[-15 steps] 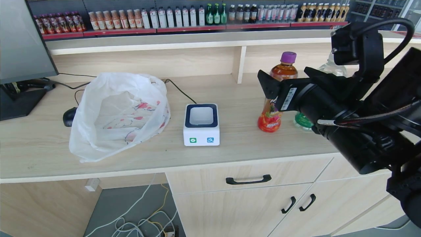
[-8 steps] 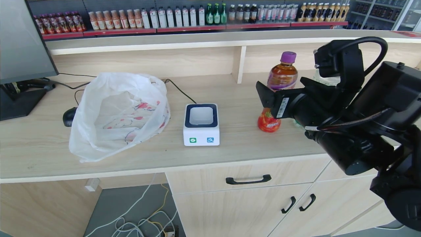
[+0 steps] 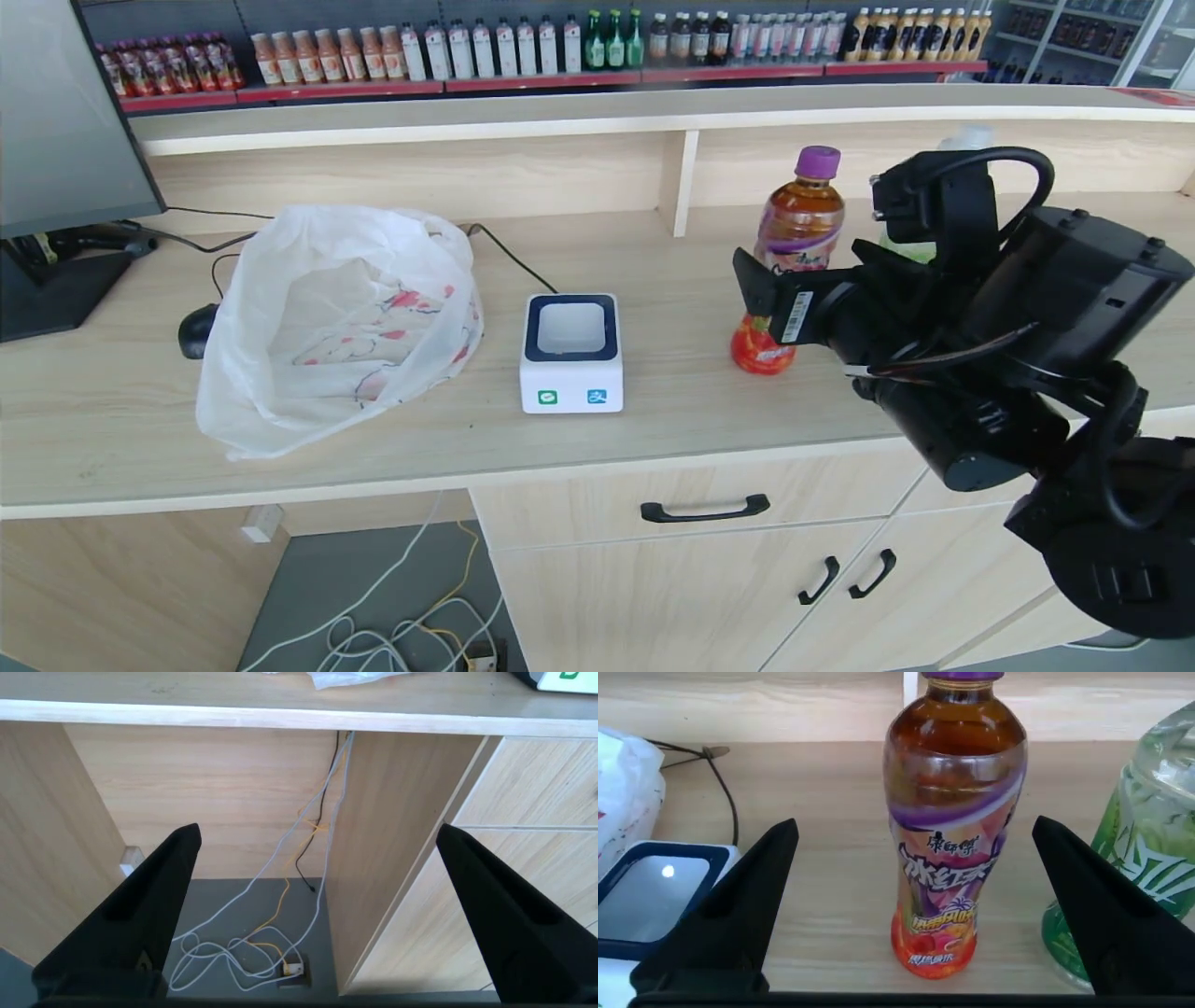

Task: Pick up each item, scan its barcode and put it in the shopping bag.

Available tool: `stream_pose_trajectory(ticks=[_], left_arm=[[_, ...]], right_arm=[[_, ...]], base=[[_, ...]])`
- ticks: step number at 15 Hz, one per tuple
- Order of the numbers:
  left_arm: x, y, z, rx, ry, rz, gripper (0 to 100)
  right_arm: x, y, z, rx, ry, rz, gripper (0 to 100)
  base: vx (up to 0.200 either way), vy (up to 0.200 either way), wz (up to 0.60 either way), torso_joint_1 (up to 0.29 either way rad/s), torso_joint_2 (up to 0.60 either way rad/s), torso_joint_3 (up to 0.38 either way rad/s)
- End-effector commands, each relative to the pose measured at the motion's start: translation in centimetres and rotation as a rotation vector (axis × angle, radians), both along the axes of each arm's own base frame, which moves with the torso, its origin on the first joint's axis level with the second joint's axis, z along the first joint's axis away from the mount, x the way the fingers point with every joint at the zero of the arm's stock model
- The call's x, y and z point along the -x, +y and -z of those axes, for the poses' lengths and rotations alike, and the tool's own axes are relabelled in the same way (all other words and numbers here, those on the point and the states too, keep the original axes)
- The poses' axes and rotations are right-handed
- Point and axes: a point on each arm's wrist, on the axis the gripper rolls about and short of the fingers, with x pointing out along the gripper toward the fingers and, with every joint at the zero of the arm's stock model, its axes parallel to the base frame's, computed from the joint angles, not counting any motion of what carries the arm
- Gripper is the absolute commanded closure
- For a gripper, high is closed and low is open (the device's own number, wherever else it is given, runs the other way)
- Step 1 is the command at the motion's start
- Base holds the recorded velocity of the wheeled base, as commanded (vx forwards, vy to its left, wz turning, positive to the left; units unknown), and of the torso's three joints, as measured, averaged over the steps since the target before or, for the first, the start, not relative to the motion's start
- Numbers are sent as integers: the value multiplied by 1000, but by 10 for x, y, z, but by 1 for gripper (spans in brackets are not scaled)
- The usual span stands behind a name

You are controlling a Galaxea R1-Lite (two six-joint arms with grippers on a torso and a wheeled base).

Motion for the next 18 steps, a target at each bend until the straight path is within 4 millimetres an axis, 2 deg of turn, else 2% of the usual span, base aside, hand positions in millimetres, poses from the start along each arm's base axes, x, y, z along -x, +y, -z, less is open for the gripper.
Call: stream_pose_trajectory(ticks=[1, 9, 13, 18], left_arm=[[0, 0, 0, 0, 0, -1, 0], [0, 0, 0, 0, 0, -1, 0], [0, 0, 0, 0, 0, -1, 0], [0, 0, 0, 0, 0, -1, 0]], right_arm=[[-6, 3, 14, 21, 34, 3, 0], [-21, 0, 18, 27, 35, 7, 0], [-36, -15, 21, 45, 36, 27, 0], [-42, -10, 29, 50, 39, 22, 0]], base=[[0, 0, 0, 0, 0, 0], [0, 0, 0, 0, 0, 0], [0, 0, 0, 0, 0, 0], [0, 0, 0, 0, 0, 0]])
